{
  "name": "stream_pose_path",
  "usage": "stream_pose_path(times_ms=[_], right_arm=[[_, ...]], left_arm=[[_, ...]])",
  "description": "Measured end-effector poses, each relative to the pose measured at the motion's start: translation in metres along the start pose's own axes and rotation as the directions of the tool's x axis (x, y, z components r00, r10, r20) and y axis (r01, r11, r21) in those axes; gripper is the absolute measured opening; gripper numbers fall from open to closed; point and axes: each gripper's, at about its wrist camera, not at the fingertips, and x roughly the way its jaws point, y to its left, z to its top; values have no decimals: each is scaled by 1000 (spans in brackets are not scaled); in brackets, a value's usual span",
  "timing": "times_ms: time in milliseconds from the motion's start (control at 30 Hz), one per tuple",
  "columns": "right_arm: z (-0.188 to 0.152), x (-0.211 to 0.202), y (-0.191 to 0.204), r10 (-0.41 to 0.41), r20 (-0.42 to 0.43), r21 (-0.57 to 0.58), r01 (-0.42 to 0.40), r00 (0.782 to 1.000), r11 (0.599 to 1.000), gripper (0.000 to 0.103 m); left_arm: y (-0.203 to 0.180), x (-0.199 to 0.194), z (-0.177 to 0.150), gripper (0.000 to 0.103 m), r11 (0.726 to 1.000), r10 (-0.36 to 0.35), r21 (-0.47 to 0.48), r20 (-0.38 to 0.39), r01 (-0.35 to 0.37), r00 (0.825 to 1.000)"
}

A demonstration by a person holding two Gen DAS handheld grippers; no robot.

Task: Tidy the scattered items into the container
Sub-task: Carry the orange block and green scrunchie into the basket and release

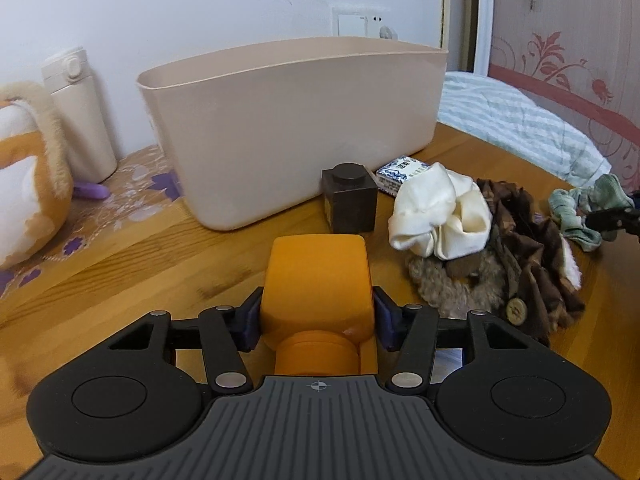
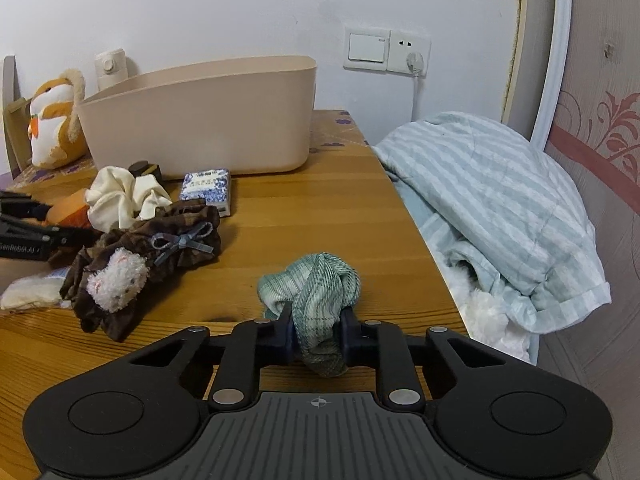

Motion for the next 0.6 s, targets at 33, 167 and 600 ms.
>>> stream_pose_path(times_ms=[33, 167, 600], right_arm=[[1, -3, 0, 1, 5, 2, -1, 1000, 1000, 17], [4, -14, -1, 7, 29, 2, -7, 1000, 1000, 16], [41, -53, 2, 13, 153, -48, -5, 988, 999, 16]], left_arm=[[2, -4, -2, 55, 1000, -5, -8, 4, 5, 1000], [8, -23, -5, 55, 1000, -2, -29, 28, 3, 1000], [16, -84, 19, 55, 998, 21, -66, 168, -10, 986]])
